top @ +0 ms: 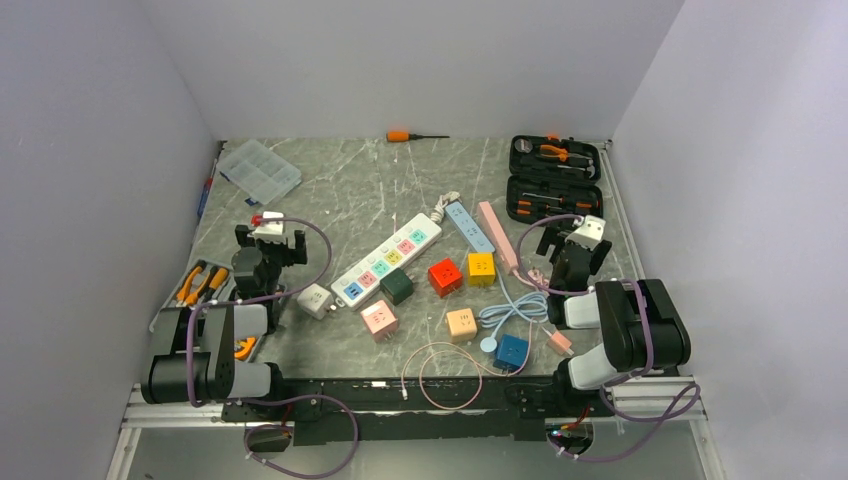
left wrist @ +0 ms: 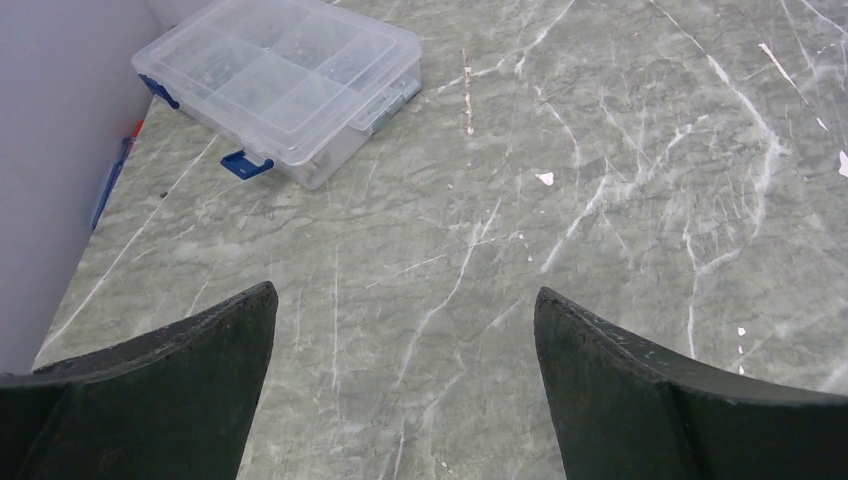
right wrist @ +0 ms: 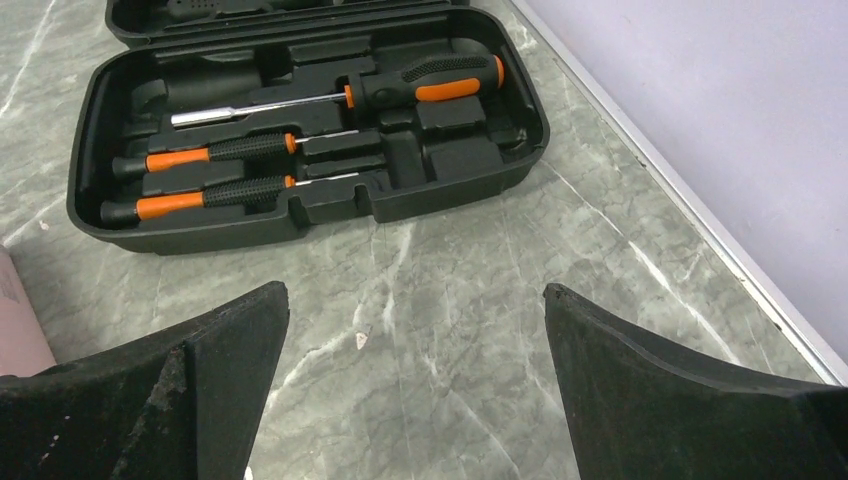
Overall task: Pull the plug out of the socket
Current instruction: Reset both arms
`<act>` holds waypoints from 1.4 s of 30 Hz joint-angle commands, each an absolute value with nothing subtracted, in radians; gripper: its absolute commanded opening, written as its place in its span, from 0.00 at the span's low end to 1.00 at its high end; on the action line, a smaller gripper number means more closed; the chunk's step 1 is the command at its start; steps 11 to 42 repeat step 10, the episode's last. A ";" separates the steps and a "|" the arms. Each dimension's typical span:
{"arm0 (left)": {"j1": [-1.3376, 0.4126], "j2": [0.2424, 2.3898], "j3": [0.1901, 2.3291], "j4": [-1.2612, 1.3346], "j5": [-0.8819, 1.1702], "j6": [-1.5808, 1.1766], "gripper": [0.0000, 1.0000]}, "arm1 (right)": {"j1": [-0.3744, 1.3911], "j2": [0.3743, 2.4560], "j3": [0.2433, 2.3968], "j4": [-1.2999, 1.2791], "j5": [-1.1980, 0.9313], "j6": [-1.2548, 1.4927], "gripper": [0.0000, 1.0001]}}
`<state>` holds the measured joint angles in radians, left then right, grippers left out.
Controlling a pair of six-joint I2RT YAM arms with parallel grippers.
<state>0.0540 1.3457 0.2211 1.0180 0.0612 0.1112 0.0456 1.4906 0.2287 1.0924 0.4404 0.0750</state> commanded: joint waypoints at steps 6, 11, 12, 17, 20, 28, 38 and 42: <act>0.058 1.355 0.239 1.044 0.054 0.094 0.99 | 0.048 1.486 0.232 1.159 0.421 0.086 1.00; 0.058 1.347 0.231 1.051 0.054 0.093 0.99 | 0.046 1.485 0.232 1.158 0.420 0.086 1.00; 0.058 1.347 0.231 1.051 0.054 0.093 0.99 | 0.046 1.485 0.232 1.158 0.420 0.086 1.00; 0.058 1.347 0.231 1.051 0.054 0.093 0.99 | 0.046 1.485 0.232 1.158 0.420 0.086 1.00; 0.058 1.347 0.231 1.051 0.054 0.093 0.99 | 0.046 1.485 0.232 1.158 0.420 0.086 1.00; 0.058 1.347 0.231 1.051 0.054 0.093 0.99 | 0.046 1.485 0.232 1.158 0.420 0.086 1.00; 0.058 1.347 0.231 1.051 0.054 0.093 0.99 | 0.046 1.485 0.232 1.158 0.420 0.086 1.00; 0.058 1.347 0.231 1.051 0.054 0.093 0.99 | 0.046 1.485 0.232 1.158 0.420 0.086 1.00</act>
